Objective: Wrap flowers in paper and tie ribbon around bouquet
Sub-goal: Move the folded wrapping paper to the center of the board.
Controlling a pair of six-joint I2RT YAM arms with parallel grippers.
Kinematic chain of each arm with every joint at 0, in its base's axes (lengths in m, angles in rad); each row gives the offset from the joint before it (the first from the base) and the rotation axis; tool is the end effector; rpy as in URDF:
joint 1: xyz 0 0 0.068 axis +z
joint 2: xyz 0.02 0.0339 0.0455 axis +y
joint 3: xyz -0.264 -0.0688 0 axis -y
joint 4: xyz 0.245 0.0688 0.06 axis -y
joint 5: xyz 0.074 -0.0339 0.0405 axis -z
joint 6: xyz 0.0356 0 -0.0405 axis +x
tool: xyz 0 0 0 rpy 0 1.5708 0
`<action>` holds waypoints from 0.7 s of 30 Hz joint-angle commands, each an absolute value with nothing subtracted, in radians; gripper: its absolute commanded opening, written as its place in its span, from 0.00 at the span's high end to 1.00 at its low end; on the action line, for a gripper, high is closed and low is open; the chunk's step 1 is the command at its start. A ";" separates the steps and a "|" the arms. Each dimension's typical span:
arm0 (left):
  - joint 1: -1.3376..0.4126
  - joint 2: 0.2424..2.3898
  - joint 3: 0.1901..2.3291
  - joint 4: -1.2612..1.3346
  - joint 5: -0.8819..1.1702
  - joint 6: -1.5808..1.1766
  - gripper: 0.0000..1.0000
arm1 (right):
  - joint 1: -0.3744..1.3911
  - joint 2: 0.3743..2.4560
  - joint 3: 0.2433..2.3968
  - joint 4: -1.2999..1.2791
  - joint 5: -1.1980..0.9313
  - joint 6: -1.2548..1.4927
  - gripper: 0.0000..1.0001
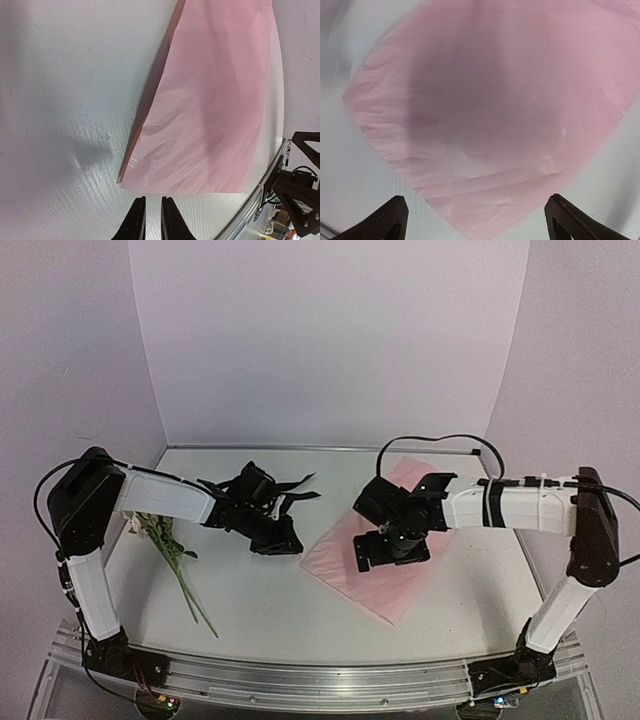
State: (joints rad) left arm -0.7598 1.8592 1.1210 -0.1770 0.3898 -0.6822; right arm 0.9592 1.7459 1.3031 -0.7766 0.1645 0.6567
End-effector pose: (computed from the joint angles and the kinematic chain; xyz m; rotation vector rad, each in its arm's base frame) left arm 0.2675 -0.2728 0.1613 0.2880 2.7109 -1.0140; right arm 0.2061 0.2837 0.2202 -0.3779 2.7491 0.1980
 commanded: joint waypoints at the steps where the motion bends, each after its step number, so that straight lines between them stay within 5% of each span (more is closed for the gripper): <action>1: -0.678 1.759 1.033 -0.157 0.400 -0.733 0.77 | 1.005 1.885 1.483 -0.776 0.230 0.523 0.02; 6: -0.635 1.710 0.999 -0.178 0.403 -0.705 0.66 | 1.052 2.005 1.606 -0.785 0.228 0.442 0.02; 13: -0.599 1.697 0.988 -0.181 0.424 -0.691 0.65 | 1.066 2.177 1.749 -0.788 0.239 0.373 0.02; 21: -0.585 1.697 0.988 -0.183 0.436 -0.683 0.65 | 1.065 2.279 1.793 -0.782 0.230 0.356 0.16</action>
State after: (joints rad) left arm -0.5948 1.7344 0.9982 -0.1845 0.4189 -0.7036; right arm 1.0681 2.2475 1.7469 -0.7729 0.2043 0.3761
